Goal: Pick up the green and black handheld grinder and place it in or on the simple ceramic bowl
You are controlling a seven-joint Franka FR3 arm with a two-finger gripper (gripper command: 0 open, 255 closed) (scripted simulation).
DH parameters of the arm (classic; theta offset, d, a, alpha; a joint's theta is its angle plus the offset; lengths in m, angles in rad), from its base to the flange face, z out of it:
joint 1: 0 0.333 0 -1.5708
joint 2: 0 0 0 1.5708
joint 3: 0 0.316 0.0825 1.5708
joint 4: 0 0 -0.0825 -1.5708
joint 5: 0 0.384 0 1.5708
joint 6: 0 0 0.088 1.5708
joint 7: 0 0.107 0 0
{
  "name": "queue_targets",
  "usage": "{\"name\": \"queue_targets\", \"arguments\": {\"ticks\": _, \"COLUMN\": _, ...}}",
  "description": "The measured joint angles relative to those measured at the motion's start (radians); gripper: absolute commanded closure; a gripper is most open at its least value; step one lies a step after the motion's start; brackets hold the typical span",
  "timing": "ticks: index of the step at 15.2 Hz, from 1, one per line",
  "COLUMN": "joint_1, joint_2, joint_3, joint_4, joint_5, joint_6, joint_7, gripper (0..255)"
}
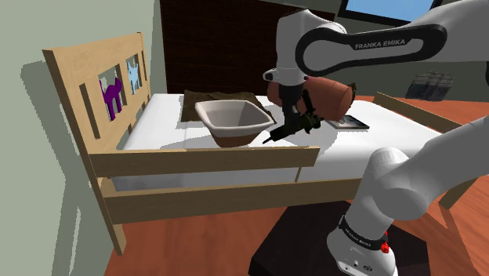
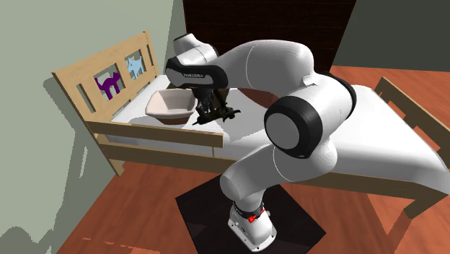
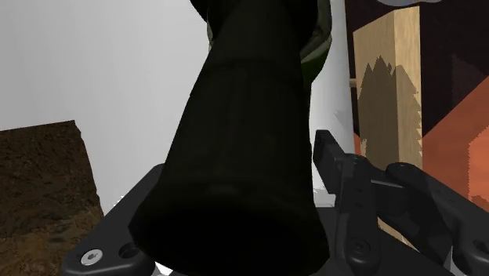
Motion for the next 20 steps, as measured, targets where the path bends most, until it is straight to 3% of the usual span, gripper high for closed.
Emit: {"name": "queue_targets", "arguments": {"ticks": 20, "joint_1": -0.001, "joint_2": 0.040, "joint_3": 0.015, "joint_4": 0.298, "joint_5": 0.006, "joint_6": -0.259, "joint_7": -0.042, "gripper": 255}}
